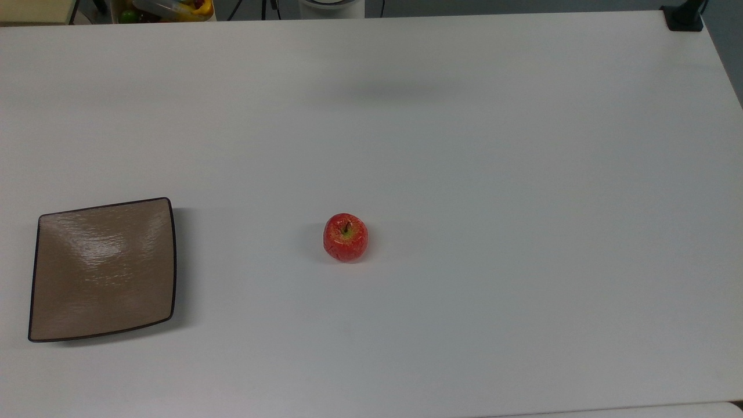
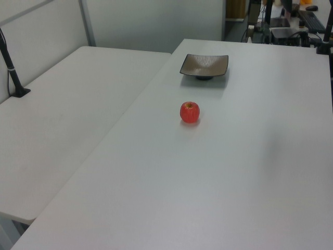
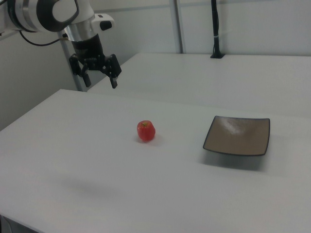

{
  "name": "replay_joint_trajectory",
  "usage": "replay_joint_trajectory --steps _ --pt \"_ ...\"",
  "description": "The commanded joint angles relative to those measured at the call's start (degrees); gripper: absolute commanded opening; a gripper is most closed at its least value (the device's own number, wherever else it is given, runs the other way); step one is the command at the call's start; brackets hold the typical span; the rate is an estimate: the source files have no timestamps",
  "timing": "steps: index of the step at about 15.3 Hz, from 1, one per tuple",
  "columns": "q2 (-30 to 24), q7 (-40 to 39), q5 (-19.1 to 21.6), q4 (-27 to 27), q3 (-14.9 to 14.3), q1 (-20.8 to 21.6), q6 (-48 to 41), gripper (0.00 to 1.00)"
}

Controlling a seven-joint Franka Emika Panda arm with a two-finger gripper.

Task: Apples placed on a ceramic plate

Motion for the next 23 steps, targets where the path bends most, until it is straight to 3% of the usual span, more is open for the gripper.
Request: replay_joint_trajectory --steps 1,7,11,15,23 --pt "0.1 -8.9 1.1 -0.4 -0.6 0.2 -0.4 1.0" --pt "4.0 -8.0 1.0 0.3 -0.5 1.8 0.5 1.0" --pt "11.5 -2.9 0.8 6.5 -0.5 3.4 5.3 1.0" --pt "19.2 -2.0 0.7 10.4 -0.6 4.5 12.7 1.0" --pt "30.5 -1.4 0.3 10.5 -0.6 4.3 29.0 1.0"
